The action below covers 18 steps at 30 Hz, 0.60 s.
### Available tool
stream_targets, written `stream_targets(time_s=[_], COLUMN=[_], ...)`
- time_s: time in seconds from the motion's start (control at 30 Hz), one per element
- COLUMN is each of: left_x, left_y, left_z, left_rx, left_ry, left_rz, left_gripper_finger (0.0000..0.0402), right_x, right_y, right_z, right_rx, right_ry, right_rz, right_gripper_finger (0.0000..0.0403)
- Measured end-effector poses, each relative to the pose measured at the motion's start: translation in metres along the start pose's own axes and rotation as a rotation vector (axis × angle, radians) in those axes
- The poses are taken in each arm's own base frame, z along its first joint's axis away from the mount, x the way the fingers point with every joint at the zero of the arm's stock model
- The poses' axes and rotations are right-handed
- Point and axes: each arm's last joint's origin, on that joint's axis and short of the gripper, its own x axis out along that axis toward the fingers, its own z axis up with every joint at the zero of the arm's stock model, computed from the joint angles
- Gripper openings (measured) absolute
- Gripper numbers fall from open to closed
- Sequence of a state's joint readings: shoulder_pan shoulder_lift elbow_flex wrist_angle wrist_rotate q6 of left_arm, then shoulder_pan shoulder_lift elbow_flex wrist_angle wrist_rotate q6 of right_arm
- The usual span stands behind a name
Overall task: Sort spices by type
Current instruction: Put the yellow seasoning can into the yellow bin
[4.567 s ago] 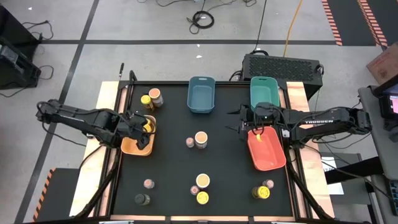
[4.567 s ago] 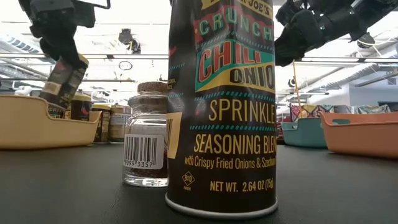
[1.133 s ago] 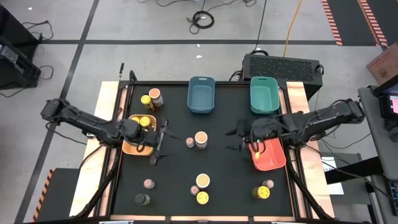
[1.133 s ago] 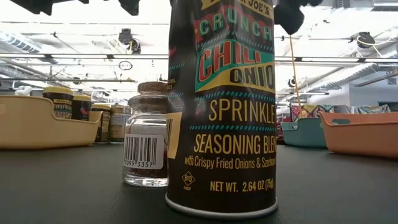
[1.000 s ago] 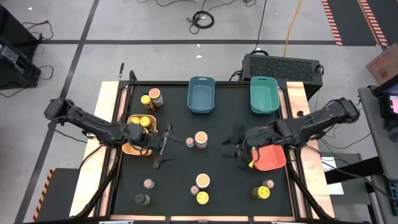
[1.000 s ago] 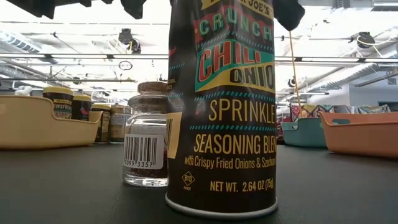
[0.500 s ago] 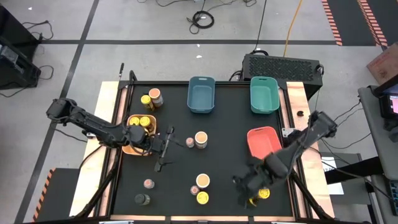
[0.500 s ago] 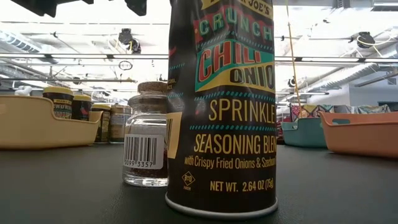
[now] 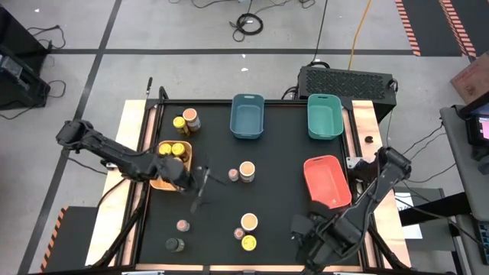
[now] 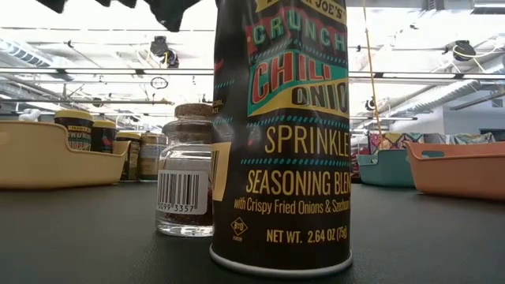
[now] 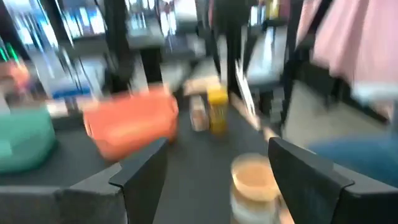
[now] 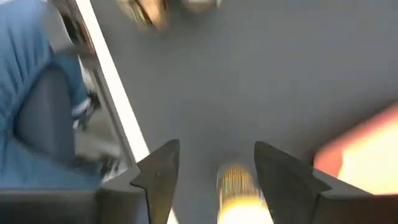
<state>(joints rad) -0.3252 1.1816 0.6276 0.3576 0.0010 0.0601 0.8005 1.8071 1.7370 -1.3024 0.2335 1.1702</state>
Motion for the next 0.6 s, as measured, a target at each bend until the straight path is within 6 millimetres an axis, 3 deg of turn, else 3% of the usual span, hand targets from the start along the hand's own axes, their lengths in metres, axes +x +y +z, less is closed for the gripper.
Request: stream_targets(time_s=[0.1, 0.23, 0.43, 0.6], left_x=[0.014, 0.034, 0.053, 0.055], left_y=[-0.017, -0.044, -0.081, -0.105], left_z=[0.004, 0.017, 0.025, 0.048], left_rx=[0.018, 0.056, 0.157, 0.202], left_ry=[0.132, 0.170, 0.338, 0.378], left_rz=[-0.034, -0.108, -0.124, -0.141], left_gripper_finger=[0.0279, 0.0279, 0.0279, 0.0279], right_x=[0.013, 0.033, 0.062, 0.074], right_y=[0.011, 0.025, 0.036, 0.042], right_z=[0.005, 0.010, 0.008, 0.002], right_rx=[-0.118, -0.193, -0.207, -0.192], right_ry=[-0.127, -0.251, -0.286, -0.292], right_rz=[-0.019, -0.058, -0.134, -0.156], right_gripper_finger=[0.0216, 0.0223, 0.0224, 0.0224])
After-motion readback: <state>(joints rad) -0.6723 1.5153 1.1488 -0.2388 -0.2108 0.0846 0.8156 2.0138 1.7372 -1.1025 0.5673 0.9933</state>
